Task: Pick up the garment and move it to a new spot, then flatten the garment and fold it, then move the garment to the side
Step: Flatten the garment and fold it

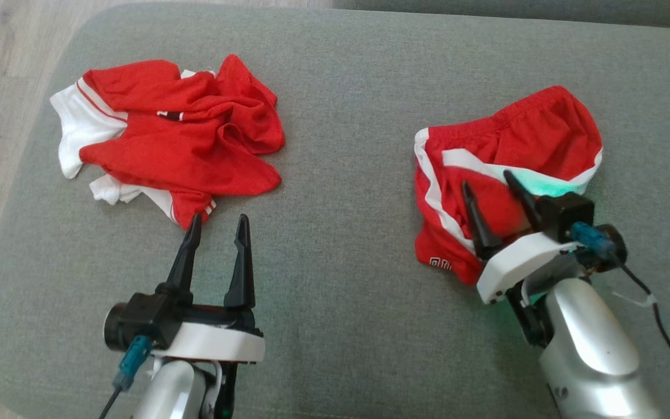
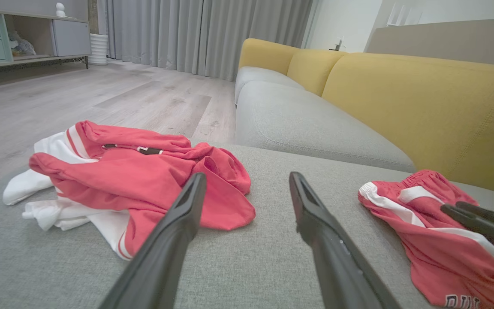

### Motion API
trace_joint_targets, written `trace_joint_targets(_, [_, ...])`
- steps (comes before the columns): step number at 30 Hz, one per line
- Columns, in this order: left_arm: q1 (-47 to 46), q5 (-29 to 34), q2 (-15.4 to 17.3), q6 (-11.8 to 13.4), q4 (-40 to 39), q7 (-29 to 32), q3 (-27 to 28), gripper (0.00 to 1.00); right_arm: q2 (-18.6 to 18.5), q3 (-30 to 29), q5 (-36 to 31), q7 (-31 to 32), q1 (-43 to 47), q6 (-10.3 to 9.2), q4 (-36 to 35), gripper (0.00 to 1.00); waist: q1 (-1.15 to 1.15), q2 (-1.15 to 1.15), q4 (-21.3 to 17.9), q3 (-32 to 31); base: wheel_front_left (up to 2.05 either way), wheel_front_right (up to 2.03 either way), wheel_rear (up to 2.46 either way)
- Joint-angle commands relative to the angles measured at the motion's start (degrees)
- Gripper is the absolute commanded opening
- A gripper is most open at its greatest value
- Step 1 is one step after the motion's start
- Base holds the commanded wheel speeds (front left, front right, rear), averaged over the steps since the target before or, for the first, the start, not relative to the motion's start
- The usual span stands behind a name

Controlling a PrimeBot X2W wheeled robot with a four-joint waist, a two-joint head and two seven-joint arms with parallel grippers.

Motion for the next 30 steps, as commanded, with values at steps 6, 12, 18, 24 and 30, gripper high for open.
trace_joint_targets(6, [-2.49,-0.4,0.02,0.56,-1.53,-0.37,1.62,1.0,0.03,3.83,3.35,2.15,-3.07,0.39,2.97,0.2,-0.01,0.0,-0.65,-0.06,0.0,0.0,0.0])
trace_joint_targets(12, [-2.0,-0.06,0.02,0.55,-1.45,-0.37,2.09,1.0,0.03,2.06,4.14,-0.72,-4.22,0.39,4.45,0.0,-0.01,0.0,-2.31,-1.04,0.0,0.0,0.0])
trace_joint_targets(18, [-1.21,0.02,0.02,0.77,-1.7,-0.37,2.58,1.0,0.03,-4.99,2.5,-3.3,-3.53,0.39,2.27,0.0,-0.01,0.0,-4.49,-3.17,0.0,0.0,0.0])
trace_joint_targets(24, [-0.54,-0.22,0.02,0.98,-2.06,-0.37,2.77,1.0,0.03,-11.71,-1.82,-1.72,-2.34,0.39,-3.29,0.0,-0.01,0.0,-5.85,-4.09,0.0,0.0,0.0])
trace_joint_targets(30, [-0.17,-0.52,0.02,1.18,-2.07,-0.37,2.59,1.0,0.03,-14.66,-1.35,-1.97,1.21,0.39,-12.83,0.0,-0.01,0.0,-6.57,-5.28,0.0,0.0,0.0])
